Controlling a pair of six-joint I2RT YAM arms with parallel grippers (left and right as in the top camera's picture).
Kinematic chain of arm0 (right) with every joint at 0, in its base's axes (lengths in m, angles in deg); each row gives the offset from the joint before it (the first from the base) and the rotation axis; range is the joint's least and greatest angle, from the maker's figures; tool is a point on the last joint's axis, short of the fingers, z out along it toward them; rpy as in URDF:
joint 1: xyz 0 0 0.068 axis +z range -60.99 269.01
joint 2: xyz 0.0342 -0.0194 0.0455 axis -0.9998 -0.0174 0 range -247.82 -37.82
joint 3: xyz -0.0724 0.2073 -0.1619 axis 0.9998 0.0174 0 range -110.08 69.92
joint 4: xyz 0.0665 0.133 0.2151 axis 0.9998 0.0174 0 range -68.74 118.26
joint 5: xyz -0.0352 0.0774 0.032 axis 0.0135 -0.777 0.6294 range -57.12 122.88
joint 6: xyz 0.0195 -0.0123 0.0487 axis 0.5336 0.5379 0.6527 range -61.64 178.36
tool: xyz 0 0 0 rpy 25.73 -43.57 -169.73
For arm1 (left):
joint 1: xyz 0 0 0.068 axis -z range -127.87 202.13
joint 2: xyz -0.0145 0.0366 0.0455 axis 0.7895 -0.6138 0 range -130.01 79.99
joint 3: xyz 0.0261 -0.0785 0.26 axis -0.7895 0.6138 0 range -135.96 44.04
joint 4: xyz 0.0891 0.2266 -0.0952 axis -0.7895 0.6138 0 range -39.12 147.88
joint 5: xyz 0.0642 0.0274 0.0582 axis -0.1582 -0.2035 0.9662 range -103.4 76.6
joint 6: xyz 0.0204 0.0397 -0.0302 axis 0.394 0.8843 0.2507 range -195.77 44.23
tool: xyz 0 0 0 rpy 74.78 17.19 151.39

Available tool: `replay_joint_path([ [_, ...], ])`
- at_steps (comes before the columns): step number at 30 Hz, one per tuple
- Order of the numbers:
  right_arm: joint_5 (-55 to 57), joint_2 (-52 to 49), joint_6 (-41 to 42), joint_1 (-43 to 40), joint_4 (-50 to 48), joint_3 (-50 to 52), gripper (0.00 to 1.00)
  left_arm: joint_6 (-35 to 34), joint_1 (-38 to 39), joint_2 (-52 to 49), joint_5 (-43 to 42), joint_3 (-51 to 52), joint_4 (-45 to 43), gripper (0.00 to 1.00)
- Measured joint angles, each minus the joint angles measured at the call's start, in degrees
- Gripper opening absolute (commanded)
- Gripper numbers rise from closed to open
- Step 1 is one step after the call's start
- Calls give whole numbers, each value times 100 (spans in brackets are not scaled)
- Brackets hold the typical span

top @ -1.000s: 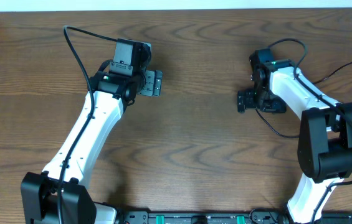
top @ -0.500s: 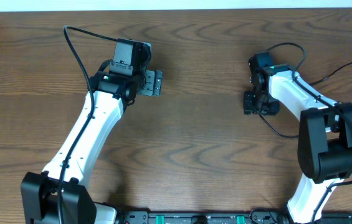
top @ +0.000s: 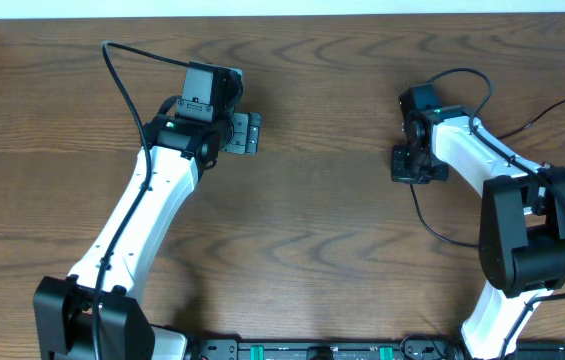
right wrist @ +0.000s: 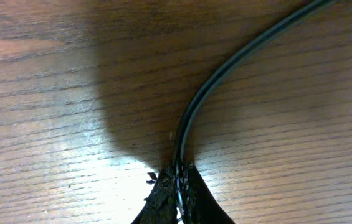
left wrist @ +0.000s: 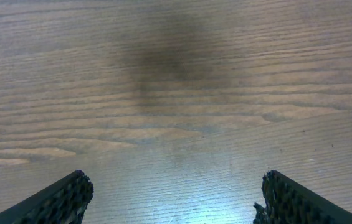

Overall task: Untangle cables
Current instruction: 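Pull the black cable right off the table with the right gripper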

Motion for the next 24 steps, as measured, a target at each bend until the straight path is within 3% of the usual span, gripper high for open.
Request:
replay_joint_path([
  [9,551,0,17,-354,-225,24,1,0,0,0,0,0,2,88],
  [24,1113,-20,-92,-3792,-201,-876,1,-2,0,0,0,2,0,88],
])
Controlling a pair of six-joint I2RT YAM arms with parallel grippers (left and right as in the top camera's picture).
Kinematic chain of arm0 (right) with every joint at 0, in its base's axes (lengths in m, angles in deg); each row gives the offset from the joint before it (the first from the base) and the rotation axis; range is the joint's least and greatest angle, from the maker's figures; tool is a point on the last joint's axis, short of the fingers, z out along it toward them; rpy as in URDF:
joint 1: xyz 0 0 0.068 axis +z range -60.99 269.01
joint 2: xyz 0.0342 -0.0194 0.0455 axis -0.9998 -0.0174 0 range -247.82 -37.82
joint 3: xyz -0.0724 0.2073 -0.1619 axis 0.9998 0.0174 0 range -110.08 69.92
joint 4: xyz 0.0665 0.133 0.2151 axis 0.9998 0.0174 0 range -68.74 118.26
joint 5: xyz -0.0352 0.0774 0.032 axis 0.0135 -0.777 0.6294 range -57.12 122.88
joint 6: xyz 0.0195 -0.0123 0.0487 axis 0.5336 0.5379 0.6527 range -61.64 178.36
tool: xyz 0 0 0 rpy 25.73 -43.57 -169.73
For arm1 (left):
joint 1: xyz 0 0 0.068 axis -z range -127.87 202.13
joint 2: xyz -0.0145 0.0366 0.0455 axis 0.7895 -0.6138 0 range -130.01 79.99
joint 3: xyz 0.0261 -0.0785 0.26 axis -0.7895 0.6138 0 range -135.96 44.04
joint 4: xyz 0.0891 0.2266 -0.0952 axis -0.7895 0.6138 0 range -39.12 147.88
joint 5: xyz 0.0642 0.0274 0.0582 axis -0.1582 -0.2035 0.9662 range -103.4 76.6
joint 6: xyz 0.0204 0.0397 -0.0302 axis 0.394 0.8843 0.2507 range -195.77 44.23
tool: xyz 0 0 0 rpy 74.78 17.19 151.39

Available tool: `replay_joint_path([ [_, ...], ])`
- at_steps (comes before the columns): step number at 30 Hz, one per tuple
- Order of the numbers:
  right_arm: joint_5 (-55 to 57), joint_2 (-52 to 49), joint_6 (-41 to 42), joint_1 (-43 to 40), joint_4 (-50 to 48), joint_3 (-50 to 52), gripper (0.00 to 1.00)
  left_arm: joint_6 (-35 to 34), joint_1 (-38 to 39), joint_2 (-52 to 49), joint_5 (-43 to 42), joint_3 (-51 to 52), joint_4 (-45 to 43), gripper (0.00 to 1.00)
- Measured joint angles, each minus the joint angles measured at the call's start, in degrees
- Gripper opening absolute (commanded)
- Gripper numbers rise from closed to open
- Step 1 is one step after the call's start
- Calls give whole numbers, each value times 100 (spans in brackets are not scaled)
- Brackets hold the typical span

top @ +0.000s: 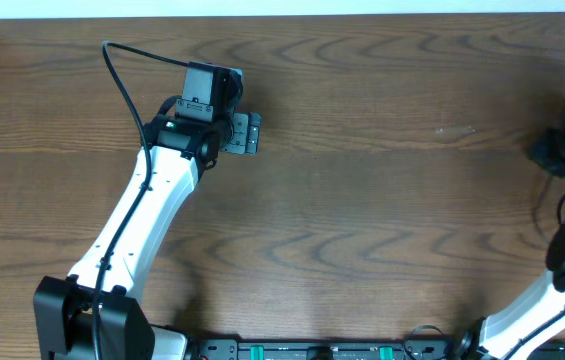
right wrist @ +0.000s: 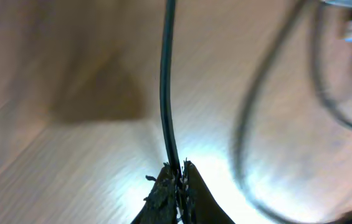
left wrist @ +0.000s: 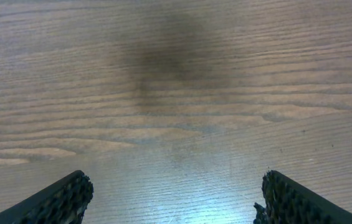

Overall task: Untangle cables
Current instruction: 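Pull the black cable right off the table with the right gripper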

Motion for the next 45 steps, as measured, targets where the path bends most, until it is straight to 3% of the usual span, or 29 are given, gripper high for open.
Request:
replay_joint_path([
  [7,-92,-2,-63,-1178,85,-44,1,0,0,-2,0,2,0,88],
  [8,-212,-2,-63,-1290,101,-44,9,0,0,-2,0,2,-2,88],
  [9,-448,-2,-39,-1456,107,-44,33,0,0,-2,-2,2,0,88],
  [10,-590,-2,-57,-1521,107,-44,47,0,0,-2,0,2,-2,88],
  [11,-831,-2,-59,-1602,109,-44,76,0,0,-2,0,2,0,88],
  [13,-1163,-2,-59,-1670,111,-44,99,0,0,-2,0,2,-2,88],
  [18,-2009,-2,-68,-1681,184,-44,99,0,0,-2,0,2,0,88],
  [26,-2072,138,-20,-1681,793,-46,99,0,0,-2,-2,2,-2,88],
  [33,-2015,1661,44,-1547,1248,-48,99,0,0,-2,0,2,-2,88],
  [37,-2011,2632,50,-977,1488,-70,99,0,0,-7,-2,2,0,88],
  [45,-2031,3084,52,-129,1578,-68,99,0,0,-7,0,2,-2,88],
])
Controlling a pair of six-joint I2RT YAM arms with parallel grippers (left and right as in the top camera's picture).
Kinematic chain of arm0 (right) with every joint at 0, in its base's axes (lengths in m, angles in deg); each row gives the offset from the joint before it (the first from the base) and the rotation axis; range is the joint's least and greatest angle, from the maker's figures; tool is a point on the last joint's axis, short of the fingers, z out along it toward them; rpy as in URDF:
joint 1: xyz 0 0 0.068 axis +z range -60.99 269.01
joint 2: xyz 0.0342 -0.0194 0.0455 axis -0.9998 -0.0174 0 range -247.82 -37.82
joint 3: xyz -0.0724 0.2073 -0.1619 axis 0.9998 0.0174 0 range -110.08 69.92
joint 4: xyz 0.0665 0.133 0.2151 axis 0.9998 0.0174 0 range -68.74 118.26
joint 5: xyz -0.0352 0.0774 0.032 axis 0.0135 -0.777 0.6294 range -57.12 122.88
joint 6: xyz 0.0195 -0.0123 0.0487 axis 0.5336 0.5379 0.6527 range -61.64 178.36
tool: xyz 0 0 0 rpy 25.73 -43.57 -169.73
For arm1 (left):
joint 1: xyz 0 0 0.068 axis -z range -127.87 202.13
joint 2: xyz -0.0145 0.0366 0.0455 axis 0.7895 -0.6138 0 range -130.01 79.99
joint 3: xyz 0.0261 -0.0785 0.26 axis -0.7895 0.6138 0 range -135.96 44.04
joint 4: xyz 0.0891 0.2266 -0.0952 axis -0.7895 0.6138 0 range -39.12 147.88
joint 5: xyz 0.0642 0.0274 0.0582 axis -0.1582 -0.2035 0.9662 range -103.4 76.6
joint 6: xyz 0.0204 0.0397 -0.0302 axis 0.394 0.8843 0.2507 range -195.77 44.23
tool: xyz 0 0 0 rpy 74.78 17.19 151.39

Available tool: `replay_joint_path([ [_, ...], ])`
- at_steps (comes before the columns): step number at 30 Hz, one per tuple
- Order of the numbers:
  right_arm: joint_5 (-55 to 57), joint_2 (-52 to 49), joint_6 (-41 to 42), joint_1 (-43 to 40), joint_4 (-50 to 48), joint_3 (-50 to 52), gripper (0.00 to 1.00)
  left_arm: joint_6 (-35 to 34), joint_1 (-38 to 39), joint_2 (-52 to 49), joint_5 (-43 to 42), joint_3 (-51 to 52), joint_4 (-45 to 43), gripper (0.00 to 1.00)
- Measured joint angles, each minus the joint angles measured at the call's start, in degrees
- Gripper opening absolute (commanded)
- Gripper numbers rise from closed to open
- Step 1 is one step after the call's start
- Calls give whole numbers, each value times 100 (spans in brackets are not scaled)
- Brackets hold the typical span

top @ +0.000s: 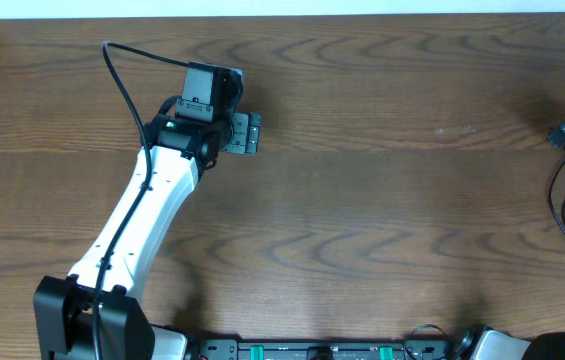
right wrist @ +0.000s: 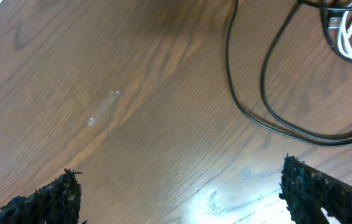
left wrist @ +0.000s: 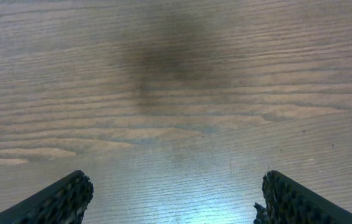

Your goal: Untangle cables

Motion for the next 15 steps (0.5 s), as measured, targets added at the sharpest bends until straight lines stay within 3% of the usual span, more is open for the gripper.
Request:
replay_joint_path([
  [15,0,0,13,11,254,-2,99,0,0,0,0,0,0,88],
])
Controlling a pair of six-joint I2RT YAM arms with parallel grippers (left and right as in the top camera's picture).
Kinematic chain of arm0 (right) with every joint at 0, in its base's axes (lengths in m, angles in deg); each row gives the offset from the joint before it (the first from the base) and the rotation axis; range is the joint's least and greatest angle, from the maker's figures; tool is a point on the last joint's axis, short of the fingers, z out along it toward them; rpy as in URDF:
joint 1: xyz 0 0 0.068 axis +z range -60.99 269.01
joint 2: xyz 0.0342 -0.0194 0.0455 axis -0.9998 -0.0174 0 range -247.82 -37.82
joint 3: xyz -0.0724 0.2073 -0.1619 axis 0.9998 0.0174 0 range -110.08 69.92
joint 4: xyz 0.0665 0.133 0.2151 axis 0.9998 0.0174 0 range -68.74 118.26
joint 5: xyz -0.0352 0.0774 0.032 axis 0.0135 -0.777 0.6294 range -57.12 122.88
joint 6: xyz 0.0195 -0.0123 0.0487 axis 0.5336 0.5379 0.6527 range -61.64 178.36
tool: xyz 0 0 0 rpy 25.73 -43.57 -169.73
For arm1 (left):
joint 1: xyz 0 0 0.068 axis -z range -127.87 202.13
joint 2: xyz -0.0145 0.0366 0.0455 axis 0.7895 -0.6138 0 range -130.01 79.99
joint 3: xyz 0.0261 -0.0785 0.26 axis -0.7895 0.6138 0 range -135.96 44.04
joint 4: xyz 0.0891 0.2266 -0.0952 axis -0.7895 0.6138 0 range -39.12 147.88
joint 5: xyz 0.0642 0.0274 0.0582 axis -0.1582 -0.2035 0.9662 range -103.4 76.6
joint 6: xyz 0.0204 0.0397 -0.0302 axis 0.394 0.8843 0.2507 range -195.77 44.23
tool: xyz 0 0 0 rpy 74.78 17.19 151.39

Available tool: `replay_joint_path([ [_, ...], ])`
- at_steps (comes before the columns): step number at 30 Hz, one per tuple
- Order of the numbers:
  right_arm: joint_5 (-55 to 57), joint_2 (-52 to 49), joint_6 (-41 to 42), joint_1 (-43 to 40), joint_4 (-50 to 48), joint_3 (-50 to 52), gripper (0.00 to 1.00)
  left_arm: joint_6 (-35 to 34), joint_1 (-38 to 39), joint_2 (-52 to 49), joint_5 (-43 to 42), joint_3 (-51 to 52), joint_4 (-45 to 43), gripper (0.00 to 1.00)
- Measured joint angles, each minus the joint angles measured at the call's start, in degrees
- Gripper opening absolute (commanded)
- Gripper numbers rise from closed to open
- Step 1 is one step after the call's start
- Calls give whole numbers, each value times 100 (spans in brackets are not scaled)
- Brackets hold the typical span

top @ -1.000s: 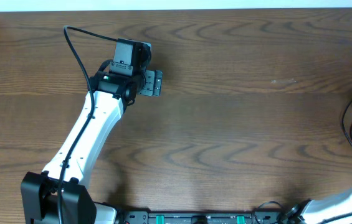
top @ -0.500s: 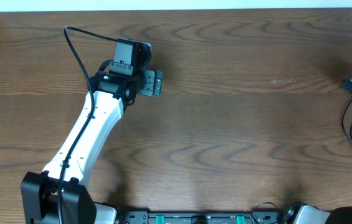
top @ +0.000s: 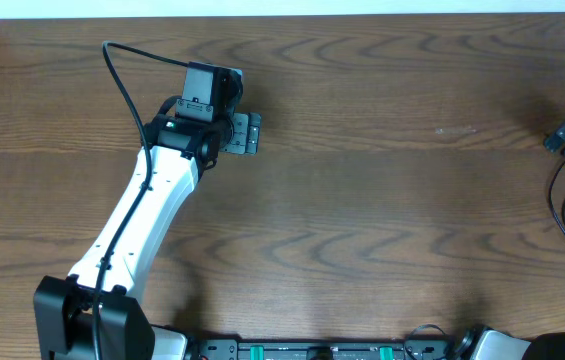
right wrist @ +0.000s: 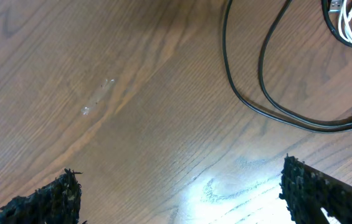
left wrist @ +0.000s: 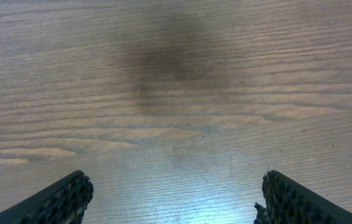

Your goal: Untangle cables

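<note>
A black cable (right wrist: 258, 81) lies in a loop on the wooden table, ahead of my right gripper (right wrist: 179, 190). A coiled white cable (right wrist: 350, 28) shows at the top right of the right wrist view. The right gripper is at the table's far right edge, open, with only bare wood between its fingers. A thin black cable (top: 564, 220) curves along the table just below it. My left gripper (top: 247, 133) is at the upper left, open over bare wood (left wrist: 176, 124), with no cable in the left wrist view.
The table's far edge (top: 282, 14) runs along the top of the overhead view. A pale smear (right wrist: 98, 99) marks the wood ahead of the right gripper. The arm bases stand at the front edge (top: 292, 350).
The right gripper has shifted slightly, so the cables sit a little higher in its wrist view. It stays open. The left arm has not moved.
The right gripper was shut on the black cable at the table's middle right. Then it was at the far right edge, still shut on the cable. Later it was open with the cable lying on the table, as now. The left gripper stayed open in place.
</note>
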Motion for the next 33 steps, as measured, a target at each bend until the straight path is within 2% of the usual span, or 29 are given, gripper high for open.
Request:
replay_joint_path([
  [33,0,0,0,0,0,2,99,2,-87,0,125,0,2,88],
])
